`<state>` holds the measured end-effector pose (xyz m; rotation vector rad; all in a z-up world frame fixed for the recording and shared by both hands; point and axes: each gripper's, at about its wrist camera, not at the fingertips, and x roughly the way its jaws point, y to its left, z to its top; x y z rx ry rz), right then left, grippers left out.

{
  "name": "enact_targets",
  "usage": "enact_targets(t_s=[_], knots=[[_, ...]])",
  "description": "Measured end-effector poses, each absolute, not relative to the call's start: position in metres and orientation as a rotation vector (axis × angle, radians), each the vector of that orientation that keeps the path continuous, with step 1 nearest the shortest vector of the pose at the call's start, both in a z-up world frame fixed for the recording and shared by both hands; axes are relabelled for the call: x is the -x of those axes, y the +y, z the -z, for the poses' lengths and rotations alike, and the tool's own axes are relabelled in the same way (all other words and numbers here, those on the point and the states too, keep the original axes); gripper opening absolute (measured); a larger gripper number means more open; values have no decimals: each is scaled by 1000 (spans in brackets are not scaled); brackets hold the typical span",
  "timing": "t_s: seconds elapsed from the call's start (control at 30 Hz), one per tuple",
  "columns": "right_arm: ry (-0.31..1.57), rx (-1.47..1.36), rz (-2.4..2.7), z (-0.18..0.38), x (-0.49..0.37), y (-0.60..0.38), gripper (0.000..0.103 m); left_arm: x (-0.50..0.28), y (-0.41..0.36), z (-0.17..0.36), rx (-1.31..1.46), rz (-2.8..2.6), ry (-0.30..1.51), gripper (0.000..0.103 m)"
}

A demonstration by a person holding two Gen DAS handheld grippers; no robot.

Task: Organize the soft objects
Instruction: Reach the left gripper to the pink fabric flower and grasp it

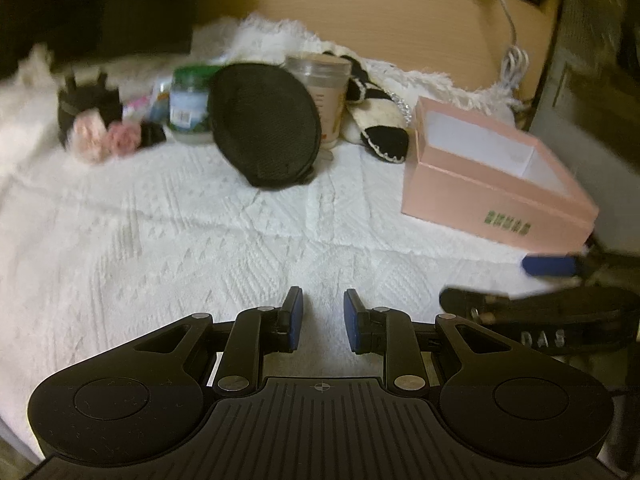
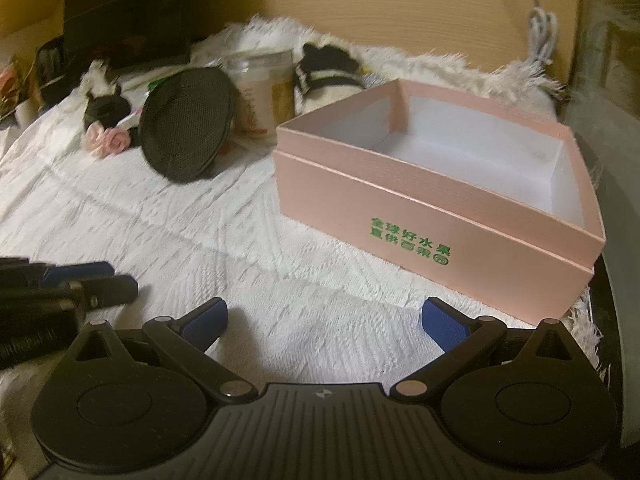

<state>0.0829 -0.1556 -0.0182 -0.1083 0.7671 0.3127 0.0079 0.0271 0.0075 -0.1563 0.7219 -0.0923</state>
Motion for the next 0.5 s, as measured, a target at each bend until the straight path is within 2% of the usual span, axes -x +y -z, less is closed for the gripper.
enact_targets(t_s=[0.2, 0.5], knots=[[918, 176, -350, 7, -91, -152, 103, -23, 105, -23, 404, 125, 725, 25], [1034, 140, -237, 3, -92, -131, 103, -71, 225, -48, 384, 17, 704, 25]])
